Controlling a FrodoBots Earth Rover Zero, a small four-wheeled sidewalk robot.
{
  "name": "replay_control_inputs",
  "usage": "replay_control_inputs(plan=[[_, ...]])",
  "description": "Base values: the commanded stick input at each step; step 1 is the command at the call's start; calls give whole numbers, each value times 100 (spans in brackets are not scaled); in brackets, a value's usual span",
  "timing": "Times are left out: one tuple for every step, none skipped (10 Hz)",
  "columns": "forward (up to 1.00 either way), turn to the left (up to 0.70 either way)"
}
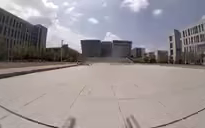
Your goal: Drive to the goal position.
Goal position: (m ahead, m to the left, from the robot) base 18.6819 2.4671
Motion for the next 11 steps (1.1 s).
replay_control_inputs(plan=[[100,0],[100,0],[100,0],[100,0],[100,0],[100,0],[100,0],[100,0],[100,0],[100,0],[100,0]])
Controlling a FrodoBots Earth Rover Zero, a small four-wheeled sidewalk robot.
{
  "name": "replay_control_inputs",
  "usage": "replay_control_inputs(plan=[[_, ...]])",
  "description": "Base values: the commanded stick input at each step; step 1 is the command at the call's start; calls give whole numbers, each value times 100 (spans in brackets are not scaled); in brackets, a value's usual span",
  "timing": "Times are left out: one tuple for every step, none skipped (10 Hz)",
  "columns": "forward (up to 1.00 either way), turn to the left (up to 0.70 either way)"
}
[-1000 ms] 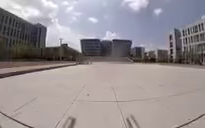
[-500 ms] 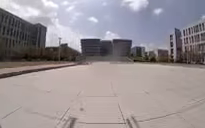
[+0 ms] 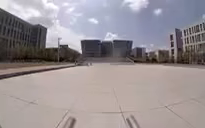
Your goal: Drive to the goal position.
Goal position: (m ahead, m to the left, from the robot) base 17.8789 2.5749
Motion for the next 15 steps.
replay_control_inputs(plan=[[100,0],[100,0],[100,0],[100,0],[100,0],[100,0],[100,0],[100,0],[100,0],[100,0],[100,0],[100,0],[100,0],[100,0],[100,0]])
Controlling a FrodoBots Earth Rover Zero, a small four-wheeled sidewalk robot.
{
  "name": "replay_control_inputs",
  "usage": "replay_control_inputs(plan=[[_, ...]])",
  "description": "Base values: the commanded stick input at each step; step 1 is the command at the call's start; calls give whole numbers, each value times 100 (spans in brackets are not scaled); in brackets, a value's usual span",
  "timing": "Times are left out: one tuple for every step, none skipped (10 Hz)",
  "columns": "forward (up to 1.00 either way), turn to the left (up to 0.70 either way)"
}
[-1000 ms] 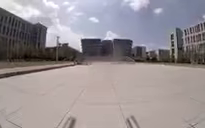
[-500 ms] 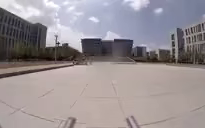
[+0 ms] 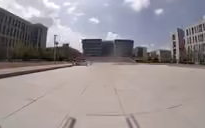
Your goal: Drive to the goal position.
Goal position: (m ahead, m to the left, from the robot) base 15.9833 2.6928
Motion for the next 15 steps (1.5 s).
replay_control_inputs(plan=[[100,0],[100,0],[100,0],[100,0],[100,0],[100,0],[100,0],[100,0],[100,0],[100,0],[100,0],[100,0],[100,0],[100,0],[100,0]])
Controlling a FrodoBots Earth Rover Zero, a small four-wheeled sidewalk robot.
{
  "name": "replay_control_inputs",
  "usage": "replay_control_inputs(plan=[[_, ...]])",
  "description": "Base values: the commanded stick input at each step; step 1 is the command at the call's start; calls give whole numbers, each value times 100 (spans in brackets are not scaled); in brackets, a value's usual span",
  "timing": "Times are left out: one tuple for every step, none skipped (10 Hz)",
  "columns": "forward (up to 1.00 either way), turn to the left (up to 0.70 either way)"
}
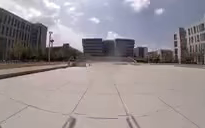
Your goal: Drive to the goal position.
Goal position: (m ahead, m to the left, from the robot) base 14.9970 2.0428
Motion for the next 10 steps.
replay_control_inputs(plan=[[100,0],[100,0],[100,0],[100,0],[100,0],[100,0],[100,0],[100,0],[100,0],[100,0]])
